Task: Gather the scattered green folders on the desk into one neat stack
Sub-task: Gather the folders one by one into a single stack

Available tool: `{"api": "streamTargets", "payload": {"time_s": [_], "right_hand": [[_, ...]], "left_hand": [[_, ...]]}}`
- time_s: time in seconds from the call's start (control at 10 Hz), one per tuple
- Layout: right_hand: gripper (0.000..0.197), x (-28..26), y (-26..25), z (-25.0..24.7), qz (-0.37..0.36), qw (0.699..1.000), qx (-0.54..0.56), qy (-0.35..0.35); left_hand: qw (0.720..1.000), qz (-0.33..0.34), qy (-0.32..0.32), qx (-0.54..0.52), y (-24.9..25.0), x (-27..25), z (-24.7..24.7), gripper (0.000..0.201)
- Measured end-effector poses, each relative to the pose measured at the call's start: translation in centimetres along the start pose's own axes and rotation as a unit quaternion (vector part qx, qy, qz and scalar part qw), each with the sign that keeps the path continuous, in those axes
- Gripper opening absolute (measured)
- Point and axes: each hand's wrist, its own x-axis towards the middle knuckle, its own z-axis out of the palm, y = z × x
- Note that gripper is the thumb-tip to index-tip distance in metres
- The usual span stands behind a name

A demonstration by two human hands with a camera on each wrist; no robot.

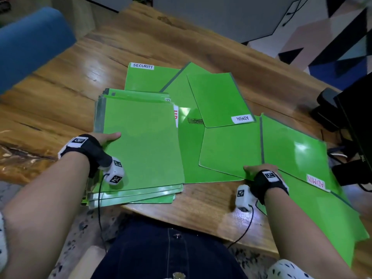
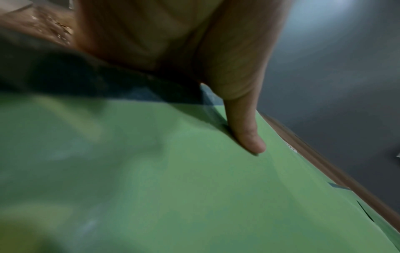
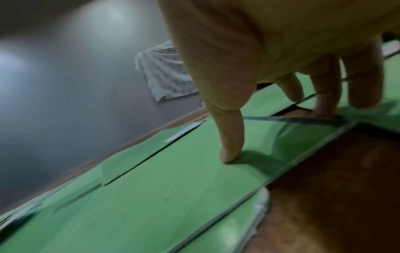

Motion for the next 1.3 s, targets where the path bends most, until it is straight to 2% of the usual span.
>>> {"api": "streamTargets", "payload": {"time_s": [0.2, 0.3, 0.4, 0.5, 0.6, 0.7, 0.8, 0.9, 1.0, 1.1, 1.2, 1.3], "right_hand": [[0.071, -10.5, -0.6, -4.7, -0.022, 0.987, 0.147, -0.052], [0.056, -10.9, -1.2, -6.8, -0.036, 0.973, 0.224, -0.032], [0.033, -12.5, -2.5, -10.8, -0.052, 0.941, 0.332, 0.032], [0.023, -15.0, -3.6, -14.2, -0.087, 0.901, 0.419, 0.073], [0.013, -18.8, -4.3, -17.4, -0.149, 0.861, 0.447, 0.191], [0.03, -23.2, -4.7, -20.2, -0.228, 0.834, 0.345, 0.366], [0.026, -25.7, -5.5, -21.0, -0.332, 0.791, 0.283, 0.429], [0.015, -25.9, -6.7, -20.8, -0.487, 0.704, 0.317, 0.409], [0.026, -25.6, -7.6, -21.4, -0.584, 0.695, 0.278, 0.314], [0.013, -26.4, -9.9, -22.2, -0.644, 0.709, 0.151, 0.243], [0.02, -28.6, -12.6, -21.9, -0.677, 0.712, 0.076, 0.171], [0.034, -29.7, -15.2, -20.3, -0.69, 0.705, -0.053, 0.154]], "left_hand": [[1.0, 0.01, -0.004, -0.02, -0.7, 0.3, -0.1, 0.095], [1.0, 0.017, -0.006, -0.014, -0.6, 0.4, -0.2, 0.094], [1.0, 0.023, -0.009, -0.009, -0.7, 0.3, -0.2, 0.094], [1.0, 0.025, -0.006, -0.002, -0.7, 0.3, -0.2, 0.092], [1.0, 0.02, -0.004, 0.004, -0.3, 0.0, -0.1, 0.089], [1.0, 0.016, 0.005, -0.008, 0.0, -0.5, -0.1, 0.088], [1.0, 0.018, 0.003, -0.011, 0.0, -0.9, -0.1, 0.089], [1.0, 0.025, 0.004, 0.003, 0.0, -1.1, 0.0, 0.088], [0.999, 0.025, 0.001, 0.022, 0.0, -0.9, 0.0, 0.09], [0.999, 0.016, 0.002, 0.03, 0.2, -0.9, -0.1, 0.089], [0.999, 0.01, 0.022, 0.048, 0.2, -0.9, 0.3, 0.088], [0.998, 0.006, 0.024, 0.052, 0.3, -1.0, 0.2, 0.089]]}}
